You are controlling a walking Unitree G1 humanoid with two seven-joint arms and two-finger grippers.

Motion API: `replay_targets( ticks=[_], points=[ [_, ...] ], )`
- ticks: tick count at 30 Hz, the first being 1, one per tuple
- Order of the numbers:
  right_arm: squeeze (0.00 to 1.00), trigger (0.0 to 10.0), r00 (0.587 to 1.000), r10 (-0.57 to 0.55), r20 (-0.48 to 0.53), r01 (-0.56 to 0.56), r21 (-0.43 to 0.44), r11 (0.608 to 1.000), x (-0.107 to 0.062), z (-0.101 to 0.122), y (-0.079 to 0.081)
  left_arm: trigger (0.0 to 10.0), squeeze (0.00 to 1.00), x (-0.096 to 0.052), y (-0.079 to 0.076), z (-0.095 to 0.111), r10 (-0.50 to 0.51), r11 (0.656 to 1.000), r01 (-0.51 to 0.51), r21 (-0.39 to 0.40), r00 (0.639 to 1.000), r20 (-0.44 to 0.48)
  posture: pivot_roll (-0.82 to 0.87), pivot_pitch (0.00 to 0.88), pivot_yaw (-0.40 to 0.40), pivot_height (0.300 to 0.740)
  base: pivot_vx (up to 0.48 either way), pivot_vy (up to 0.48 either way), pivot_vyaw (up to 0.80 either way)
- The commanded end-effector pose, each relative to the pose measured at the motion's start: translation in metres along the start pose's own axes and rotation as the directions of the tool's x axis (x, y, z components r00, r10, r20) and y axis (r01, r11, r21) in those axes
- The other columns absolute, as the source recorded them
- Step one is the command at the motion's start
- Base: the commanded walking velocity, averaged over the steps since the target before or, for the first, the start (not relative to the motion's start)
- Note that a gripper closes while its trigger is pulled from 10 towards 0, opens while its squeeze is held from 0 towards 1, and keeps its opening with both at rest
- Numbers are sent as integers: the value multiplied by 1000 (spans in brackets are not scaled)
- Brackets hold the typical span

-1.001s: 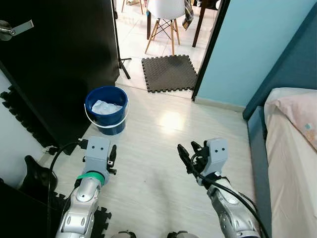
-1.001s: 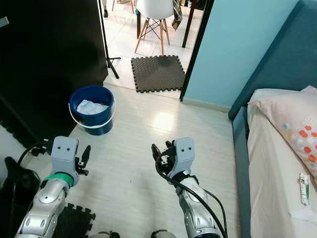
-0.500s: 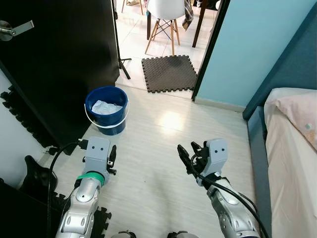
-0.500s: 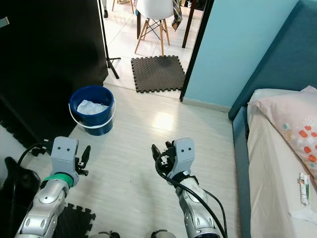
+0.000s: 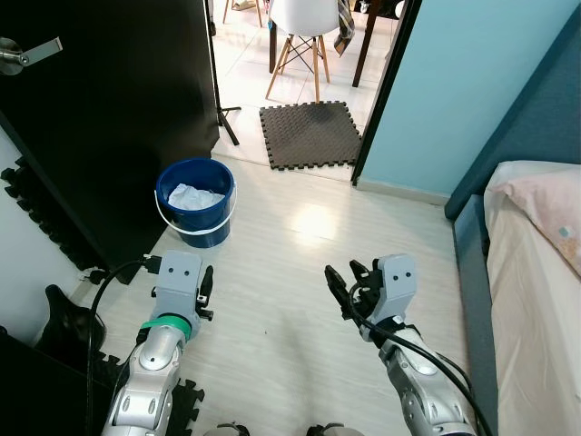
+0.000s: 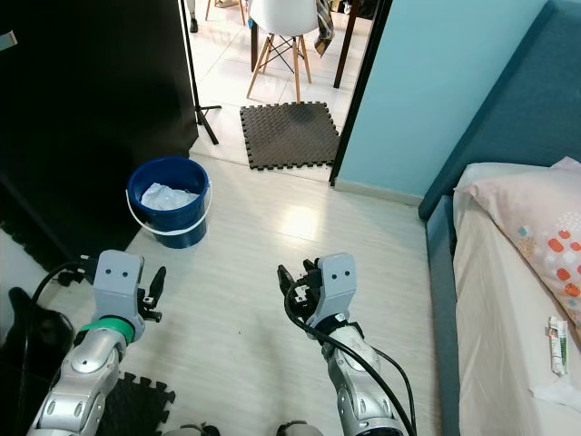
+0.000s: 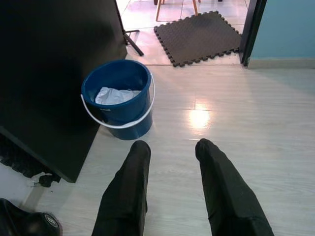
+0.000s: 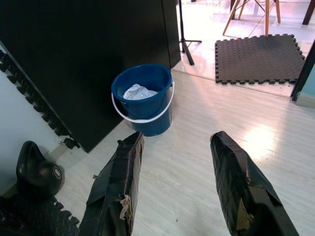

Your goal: Clean up the room

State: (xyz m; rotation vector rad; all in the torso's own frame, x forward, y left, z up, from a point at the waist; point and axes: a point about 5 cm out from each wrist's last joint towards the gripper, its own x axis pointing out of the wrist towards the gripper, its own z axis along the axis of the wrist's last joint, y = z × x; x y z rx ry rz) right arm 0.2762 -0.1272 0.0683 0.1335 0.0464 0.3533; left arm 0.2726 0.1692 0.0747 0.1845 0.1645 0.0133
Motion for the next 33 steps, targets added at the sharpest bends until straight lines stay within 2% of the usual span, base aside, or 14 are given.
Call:
replay_targets(
  ticks=[1,33],
  points=[
    [0,10000,1000,-8,-18,8,-1,1000,-3,-6,-1,10000,0,-1,1,-5,6,1000,-6,5,1000,-16,-66,28,30,740,0,0,0],
    [0,10000,1000,-13,-14,13,6,1000,-2,-7,1,10000,0,-1,2,-4,5,1000,-5,11,1000,-14,-65,32,37,740,0,0,0]
  ],
)
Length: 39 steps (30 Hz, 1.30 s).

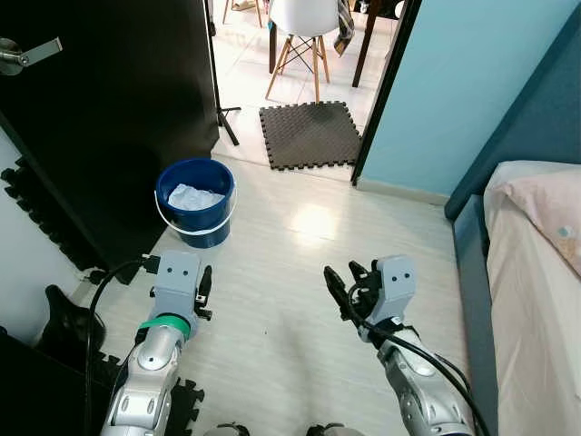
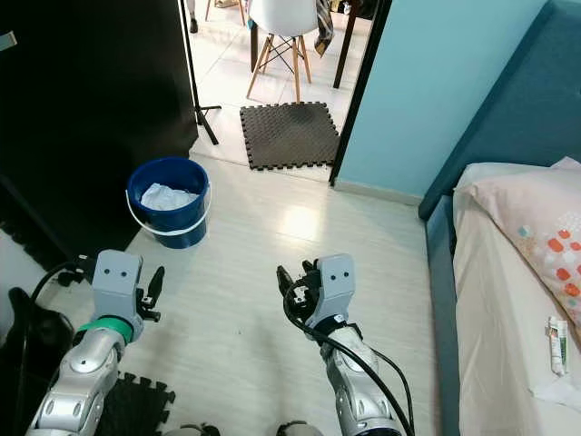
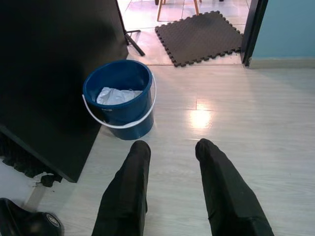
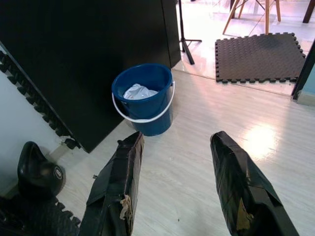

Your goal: Clean up the room

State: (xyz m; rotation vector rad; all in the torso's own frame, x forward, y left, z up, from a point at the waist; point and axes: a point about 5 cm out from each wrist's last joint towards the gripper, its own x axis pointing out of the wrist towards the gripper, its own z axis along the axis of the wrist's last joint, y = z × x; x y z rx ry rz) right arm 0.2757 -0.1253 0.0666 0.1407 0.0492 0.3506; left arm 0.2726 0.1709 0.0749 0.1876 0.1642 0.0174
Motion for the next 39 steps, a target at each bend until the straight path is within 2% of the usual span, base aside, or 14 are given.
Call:
replay_targets(
  ticks=[1,39],
  points=[
    [0,10000,1000,-11,-13,10,-2,1000,-3,-5,-1,10000,0,-1,1,-3,0,1000,0,8,1000,-14,-66,32,37,740,0,0,0],
    [0,10000,1000,-10,-12,10,-2,1000,-2,-5,-1,10000,0,1,0,-3,1,1000,-1,8,1000,-11,-65,29,36,740,0,0,0]
  ],
)
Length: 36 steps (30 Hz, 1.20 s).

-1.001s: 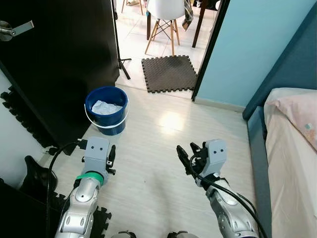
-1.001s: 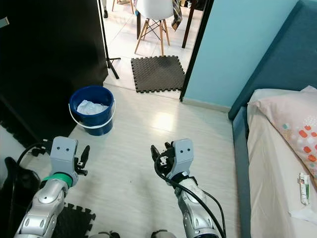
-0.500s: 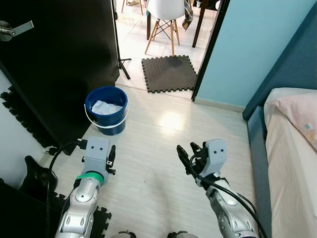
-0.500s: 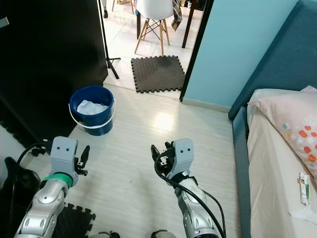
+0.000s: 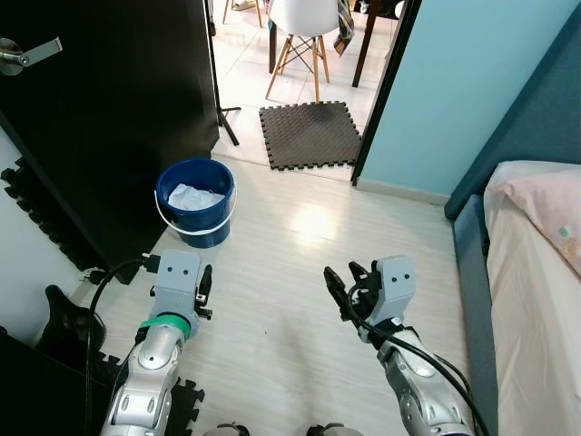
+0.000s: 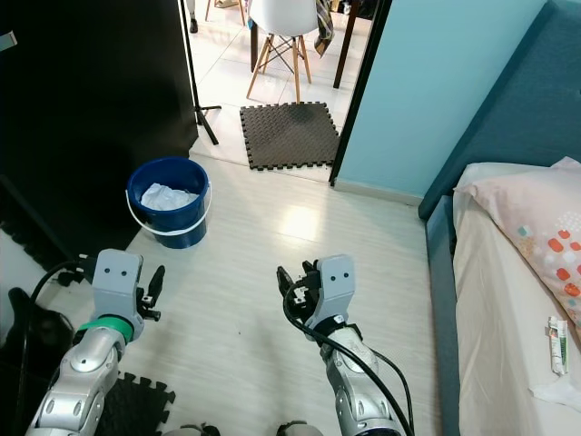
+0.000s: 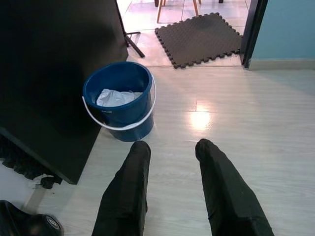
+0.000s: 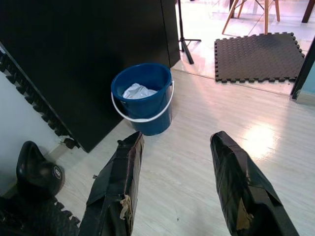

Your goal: Clean up the room

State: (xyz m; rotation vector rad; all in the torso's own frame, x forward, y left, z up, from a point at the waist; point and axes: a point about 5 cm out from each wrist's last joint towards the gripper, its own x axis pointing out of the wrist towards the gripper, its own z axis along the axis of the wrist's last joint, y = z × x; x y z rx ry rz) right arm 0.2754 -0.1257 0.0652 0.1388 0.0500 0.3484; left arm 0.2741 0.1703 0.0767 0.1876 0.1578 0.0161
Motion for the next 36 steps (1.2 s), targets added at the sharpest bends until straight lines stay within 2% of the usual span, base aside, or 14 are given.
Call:
replay_targets(
  ticks=[1,18,28,36],
  points=[
    [0,10000,1000,-6,-11,6,0,1000,-1,-3,-1,10000,0,0,0,-5,2,1000,-2,8,1000,-17,-65,28,36,740,0,0,0],
    [0,10000,1000,-3,-2,3,-4,1000,1,-1,-1,10000,0,2,0,-2,4,1000,-4,4,1000,-4,-68,15,37,740,0,0,0],
    [0,10000,1000,0,0,0,-8,1000,1,-1,-2,10000,0,2,-2,-3,27,999,-28,46,1000,15,-71,9,35,740,0,0,0],
    [0,10000,1000,0,-4,0,-11,1000,1,-1,-3,10000,0,3,1,-6,40,999,-41,-8,999,-22,-71,16,32,740,0,0,0]
  ],
)
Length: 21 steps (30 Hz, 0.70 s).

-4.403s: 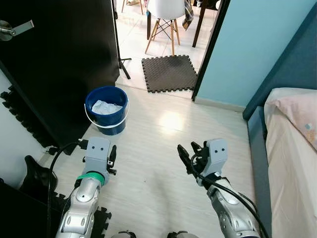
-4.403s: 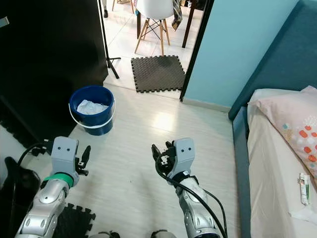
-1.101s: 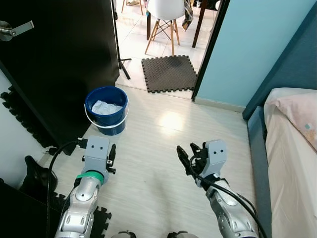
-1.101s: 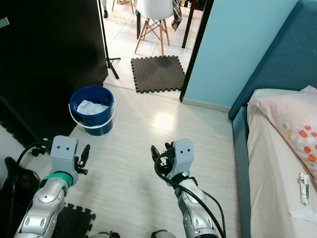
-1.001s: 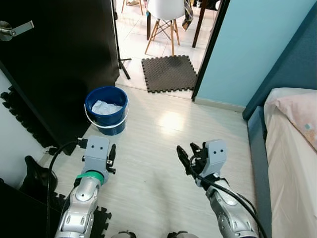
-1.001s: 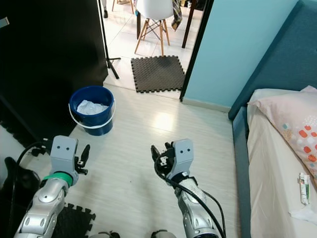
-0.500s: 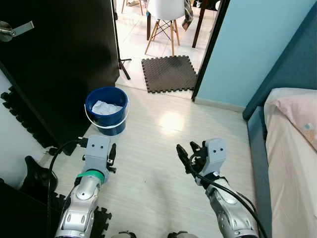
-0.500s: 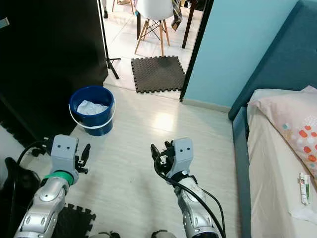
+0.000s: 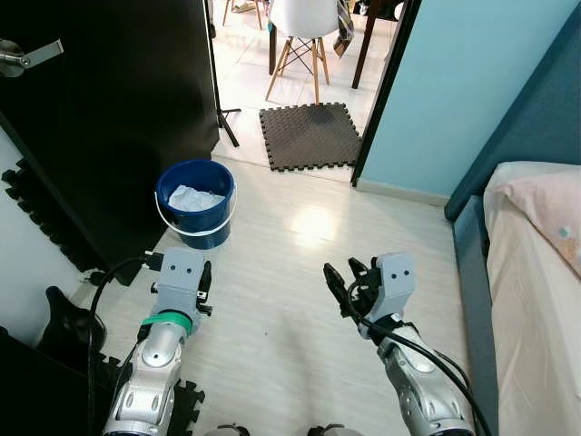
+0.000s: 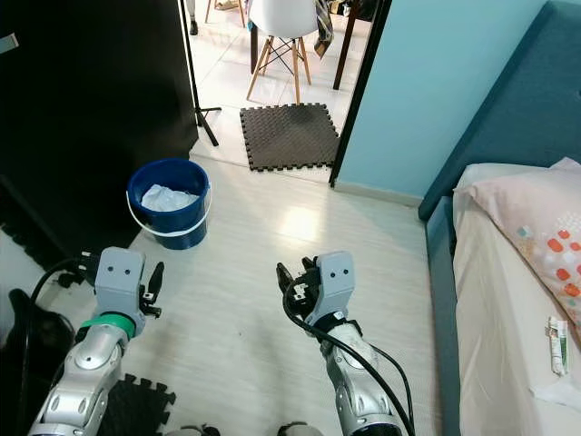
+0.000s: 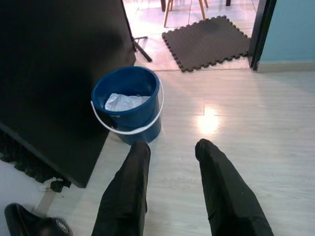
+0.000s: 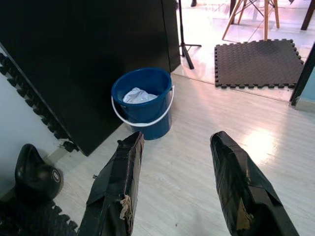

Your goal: Clean up the room

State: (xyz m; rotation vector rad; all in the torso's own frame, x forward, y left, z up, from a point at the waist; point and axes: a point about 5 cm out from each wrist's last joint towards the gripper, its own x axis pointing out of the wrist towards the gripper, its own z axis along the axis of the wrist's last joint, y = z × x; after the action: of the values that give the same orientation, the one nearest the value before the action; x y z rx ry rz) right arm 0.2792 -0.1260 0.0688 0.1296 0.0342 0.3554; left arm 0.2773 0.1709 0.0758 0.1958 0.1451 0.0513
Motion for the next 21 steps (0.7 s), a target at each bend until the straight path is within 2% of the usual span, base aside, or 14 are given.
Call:
replay_targets(
  ticks=[1,14,17,21],
  points=[
    [0,10000,1000,-8,-18,8,1,1000,-3,-5,-1,10000,0,-1,0,-6,4,1000,-4,-13,999,-32,-71,16,32,740,0,0,0],
    [0,10000,1000,-1,-19,1,9,1000,-2,-6,2,10000,0,-3,1,-5,-7,1000,7,-17,1000,-16,-64,27,33,740,0,0,0],
    [0,10000,1000,0,-19,0,11,1000,-2,-6,2,10000,0,-2,1,-4,-11,1000,11,-11,1000,-6,-64,30,33,740,332,0,0],
    [0,10000,1000,0,-27,1,29,1000,-2,-7,3,10000,0,-1,0,-2,-10,1000,10,-11,1000,3,-66,30,34,740,480,0,-800]
  ],
)
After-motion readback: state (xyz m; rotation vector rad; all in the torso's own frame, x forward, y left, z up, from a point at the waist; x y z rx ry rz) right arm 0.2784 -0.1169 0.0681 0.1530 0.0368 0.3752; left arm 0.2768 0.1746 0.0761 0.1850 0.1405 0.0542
